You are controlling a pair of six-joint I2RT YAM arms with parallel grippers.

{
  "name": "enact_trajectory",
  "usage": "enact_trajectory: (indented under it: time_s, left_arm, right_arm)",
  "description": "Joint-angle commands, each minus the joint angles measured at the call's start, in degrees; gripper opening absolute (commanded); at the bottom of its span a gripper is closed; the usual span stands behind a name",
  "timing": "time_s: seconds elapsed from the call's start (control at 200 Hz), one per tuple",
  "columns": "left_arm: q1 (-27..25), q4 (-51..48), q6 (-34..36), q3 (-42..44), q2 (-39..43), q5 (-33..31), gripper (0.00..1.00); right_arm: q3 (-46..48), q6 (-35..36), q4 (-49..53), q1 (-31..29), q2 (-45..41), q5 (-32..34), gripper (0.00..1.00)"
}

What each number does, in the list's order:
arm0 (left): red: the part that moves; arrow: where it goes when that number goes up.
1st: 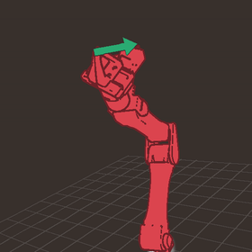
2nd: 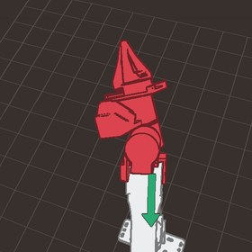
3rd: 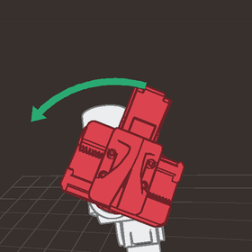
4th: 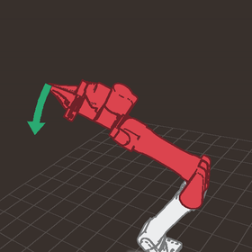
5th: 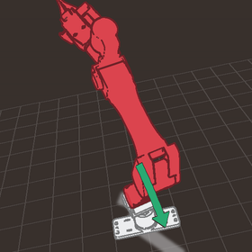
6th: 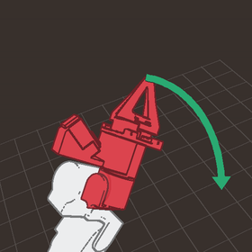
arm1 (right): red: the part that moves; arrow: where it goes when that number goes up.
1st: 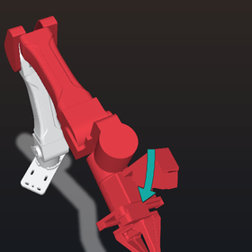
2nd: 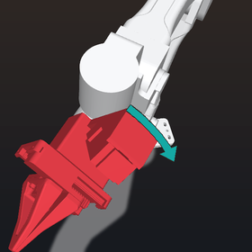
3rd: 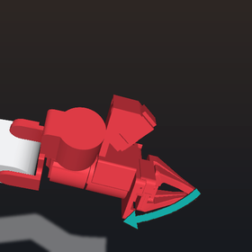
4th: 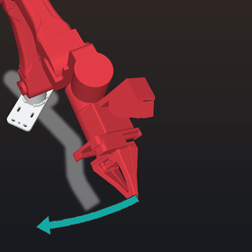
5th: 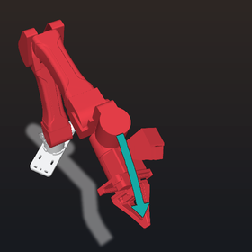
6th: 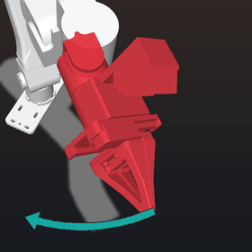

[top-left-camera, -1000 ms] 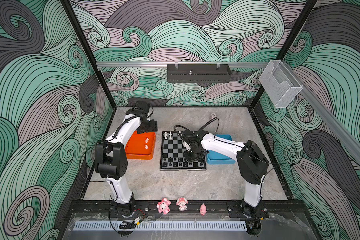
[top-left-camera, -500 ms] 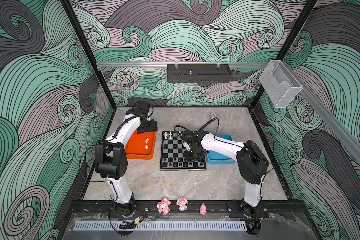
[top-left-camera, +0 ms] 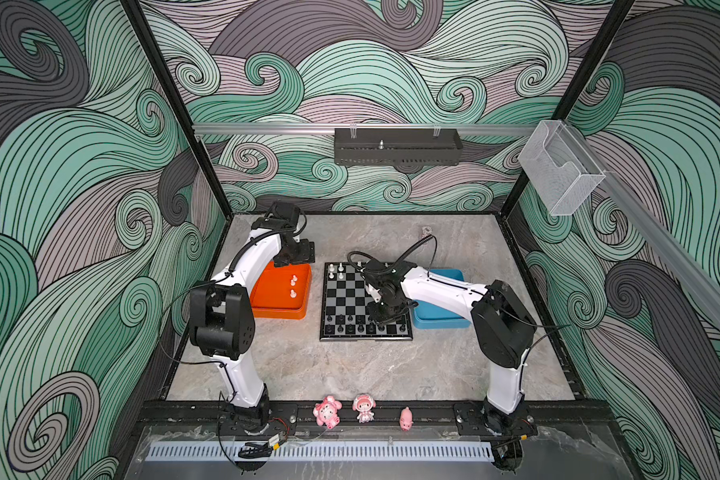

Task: Set up the chess pieces on the board
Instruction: 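Open the right gripper to release the black pawn and raise it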

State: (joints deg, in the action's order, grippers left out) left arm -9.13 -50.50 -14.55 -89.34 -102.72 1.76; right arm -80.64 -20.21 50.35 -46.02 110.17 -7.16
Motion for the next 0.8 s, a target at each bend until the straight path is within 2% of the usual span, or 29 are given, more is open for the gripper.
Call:
enact_trajectory:
  time_s: [0.0, 0.205, 0.315, 0.425, 0.52, 0.575, 0.665, 0.796]
  left_arm:
    - [0.2, 0.0, -0.2, 0.1, 0.5, 0.1, 0.83]
    - [0.2, 0.0, -0.3, 0.3, 1.0, -0.1, 0.83]
    - [0.2, -0.1, -0.5, 0.5, 1.4, -0.2, 0.83]
    - [0.1, -0.5, -0.7, 0.2, 1.8, -0.5, 0.83]
    - [0.1, -0.8, -0.8, 0.2, 2.5, -0.6, 0.83]
    - [0.1, -1.1, -0.8, 0.3, 2.9, -0.6, 0.83]
    - [0.1, -1.7, -0.7, 0.4, 3.6, -0.5, 0.83]
    - [-0.3, -2.4, -0.1, 0.2, 4.4, -0.8, 0.83]
  right_arm:
    - [-1.5, -0.3, 1.8, 0.3, -1.9, 1.8, 0.27]
    - [-2.6, 0.2, 2.8, 1.4, -4.5, 2.4, 0.33]
    - [-3.0, 0.6, 3.0, 2.5, -6.9, 2.4, 0.4]
    - [-3.3, 1.0, 3.0, 4.1, -9.3, 2.2, 0.54]
    - [-3.3, 1.6, 2.8, 6.1, -11.2, 2.2, 0.75]
    - [-3.1, 2.0, 2.9, 7.6, -12.3, 2.4, 0.83]
    - [-2.5, 3.0, 2.9, 10.5, -14.3, 3.5, 0.89]
    - [-1.2, 4.7, 2.9, 15.5, -16.5, 4.2, 0.91]
